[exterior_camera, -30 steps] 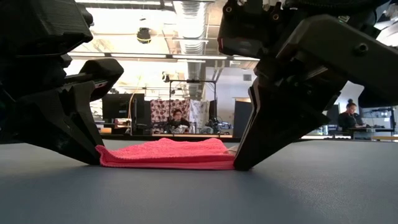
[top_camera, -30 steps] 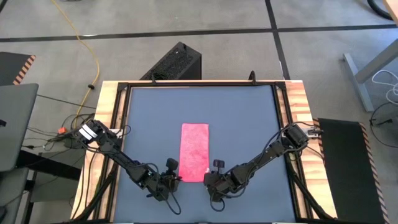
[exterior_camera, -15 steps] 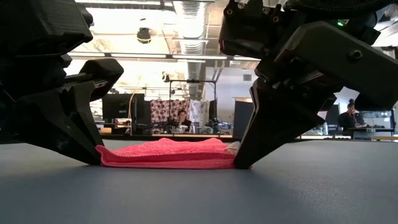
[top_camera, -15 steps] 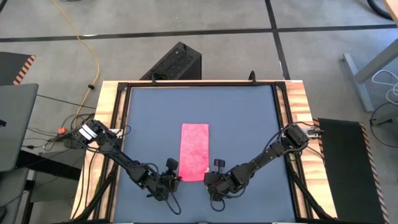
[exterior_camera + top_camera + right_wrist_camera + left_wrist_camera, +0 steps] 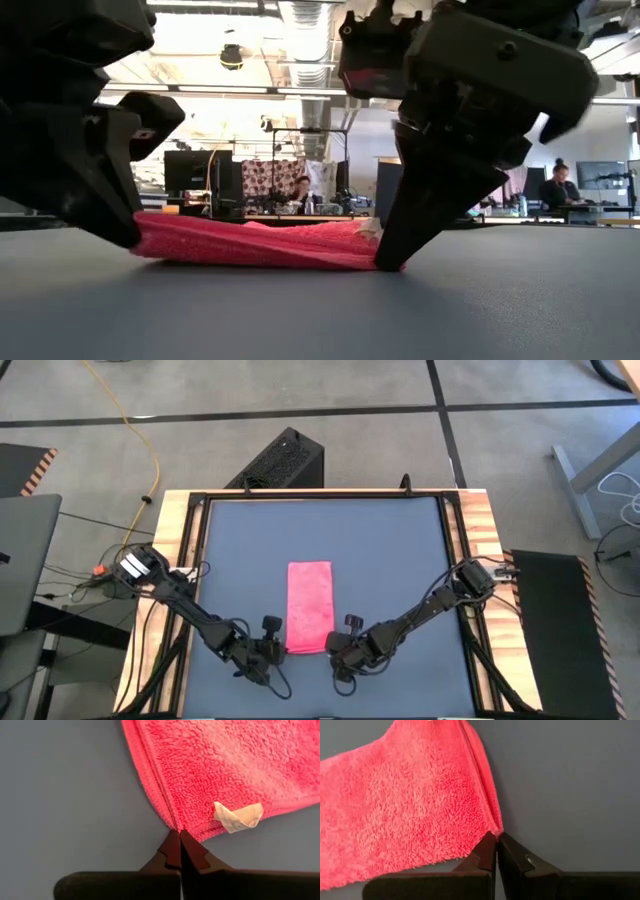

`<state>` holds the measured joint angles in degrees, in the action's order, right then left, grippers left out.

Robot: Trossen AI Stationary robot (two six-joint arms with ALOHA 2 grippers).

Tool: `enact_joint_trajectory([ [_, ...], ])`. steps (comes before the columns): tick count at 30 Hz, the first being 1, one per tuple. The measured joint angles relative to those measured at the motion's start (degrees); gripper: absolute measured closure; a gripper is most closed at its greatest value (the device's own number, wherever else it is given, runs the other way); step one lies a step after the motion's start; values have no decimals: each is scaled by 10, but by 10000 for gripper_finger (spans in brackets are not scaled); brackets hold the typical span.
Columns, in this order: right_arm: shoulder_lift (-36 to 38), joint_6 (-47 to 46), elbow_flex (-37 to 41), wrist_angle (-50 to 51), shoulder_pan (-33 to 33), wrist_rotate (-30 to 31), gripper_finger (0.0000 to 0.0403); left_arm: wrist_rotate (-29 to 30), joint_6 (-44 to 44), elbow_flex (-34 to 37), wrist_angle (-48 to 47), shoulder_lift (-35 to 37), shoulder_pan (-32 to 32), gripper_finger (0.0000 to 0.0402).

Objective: Roll towel
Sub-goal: Roll the pink towel

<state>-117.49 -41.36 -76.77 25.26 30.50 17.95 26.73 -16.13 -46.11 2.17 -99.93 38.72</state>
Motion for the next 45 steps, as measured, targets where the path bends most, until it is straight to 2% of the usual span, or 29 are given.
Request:
enact_joint_trajectory([
  [8,1,-27,-2,1,0,-50,393,-31,-60,0,-9,1,0,401],
  [17,9,-46,-2,-3,-6,-100,393,-35,-60,0,-9,1,0,401],
  [22,10,-60,-2,-6,-22,-144,393,-14,-55,0,-13,2,0,401],
  [32,10,-89,-2,-17,-41,-190,393,-10,-36,0,-15,2,0,401],
  [45,22,-68,-13,-20,-46,-181,393,-9,-36,0,-20,2,0,401],
])
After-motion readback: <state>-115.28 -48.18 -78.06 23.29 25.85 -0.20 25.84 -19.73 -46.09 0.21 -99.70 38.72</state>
